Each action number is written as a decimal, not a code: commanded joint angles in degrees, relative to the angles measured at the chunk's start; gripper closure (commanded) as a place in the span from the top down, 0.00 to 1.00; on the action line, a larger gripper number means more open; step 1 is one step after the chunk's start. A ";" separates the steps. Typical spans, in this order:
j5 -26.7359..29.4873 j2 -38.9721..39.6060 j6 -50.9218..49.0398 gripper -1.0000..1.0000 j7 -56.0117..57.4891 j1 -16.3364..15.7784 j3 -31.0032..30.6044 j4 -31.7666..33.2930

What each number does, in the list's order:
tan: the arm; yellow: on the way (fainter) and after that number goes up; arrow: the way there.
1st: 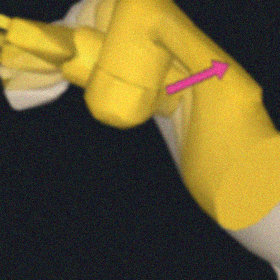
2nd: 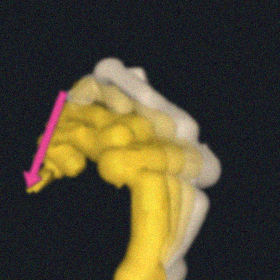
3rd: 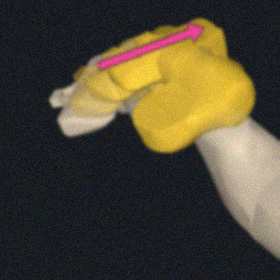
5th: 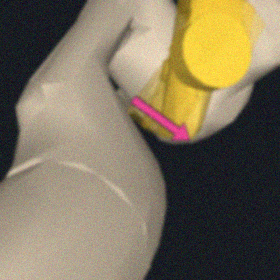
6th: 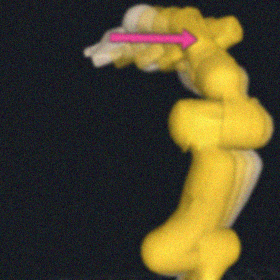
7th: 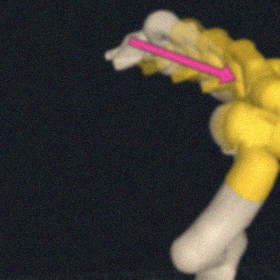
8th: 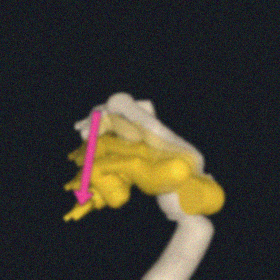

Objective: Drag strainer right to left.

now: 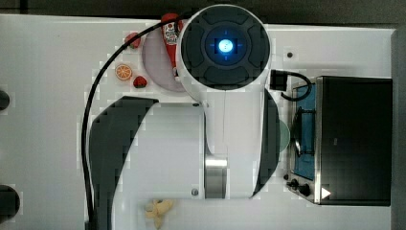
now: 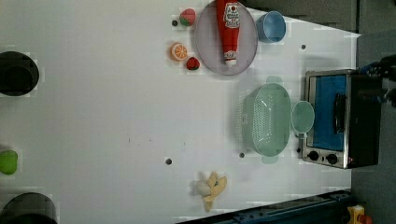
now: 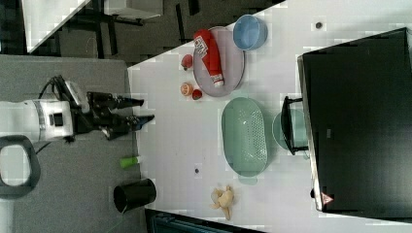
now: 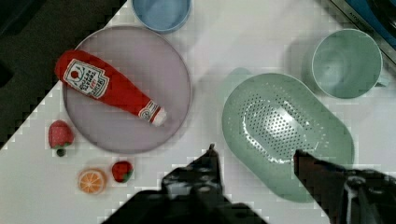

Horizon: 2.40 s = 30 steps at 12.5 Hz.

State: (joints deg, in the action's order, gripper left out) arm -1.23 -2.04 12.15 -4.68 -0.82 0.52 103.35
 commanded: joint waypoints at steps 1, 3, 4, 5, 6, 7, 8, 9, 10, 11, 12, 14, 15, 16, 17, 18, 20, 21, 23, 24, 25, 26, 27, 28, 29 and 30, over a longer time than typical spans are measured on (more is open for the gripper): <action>-0.74 -29.56 -10.91 0.79 -0.13 1.55 3.49 18.76; -0.73 -29.34 -10.66 1.00 -0.18 1.52 3.44 19.65; -0.73 -28.88 -10.39 1.00 -0.22 1.50 3.34 20.43; -0.73 -28.16 -9.84 1.00 -0.40 1.48 3.16 21.54; -0.73 -27.07 -9.01 1.00 -0.94 1.47 2.93 22.95; -0.73 -25.67 -7.53 1.00 -2.37 1.47 2.78 24.54; -0.73 -23.96 -5.26 1.00 -4.62 1.45 2.73 26.28; -0.73 -21.93 -2.23 1.00 -7.51 1.43 2.72 28.12; -0.73 -19.66 1.30 1.00 -10.35 1.38 2.71 29.86; -0.73 -17.14 5.02 1.00 -13.22 1.35 2.69 31.48; -0.73 -14.42 8.94 1.00 -16.34 1.34 2.67 32.87; -0.73 -8.84 17.28 1.00 -20.61 1.21 2.50 34.96; -0.73 -5.95 21.82 1.00 -21.37 1.19 2.27 35.75; -0.73 -2.97 26.14 1.00 -21.91 1.18 2.05 36.46; -0.73 -0.17 30.37 1.00 -21.94 1.15 1.81 36.97; -0.71 2.46 34.63 1.00 -21.99 1.14 1.52 37.36; -0.42 7.43 41.18 1.00 -26.18 1.03 1.23 37.80; -0.31 9.76 43.78 1.00 -30.18 0.77 0.99 38.10; -0.31 14.25 49.69 1.00 -37.77 0.15 -0.34 38.51; -0.31 16.22 52.77 1.00 -40.06 -0.25 -1.10 38.75; -0.35 18.08 55.39 1.00 -41.27 -0.60 -1.72 38.90; -0.35 19.72 57.48 1.00 -41.27 -0.97 -2.25 38.86; -0.35 21.05 58.59 1.00 -41.30 -1.31 -2.55 38.88; -0.34 22.04 58.98 1.00 -41.29 -1.63 -2.53 38.88; -0.34 22.62 59.15 1.00 -41.30 -1.84 -2.58 38.77; -0.34 22.89 59.17 1.00 -41.30 -2.09 -2.62 38.74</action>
State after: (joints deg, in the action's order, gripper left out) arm -2.03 22.55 70.00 -42.44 -3.11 -2.21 143.02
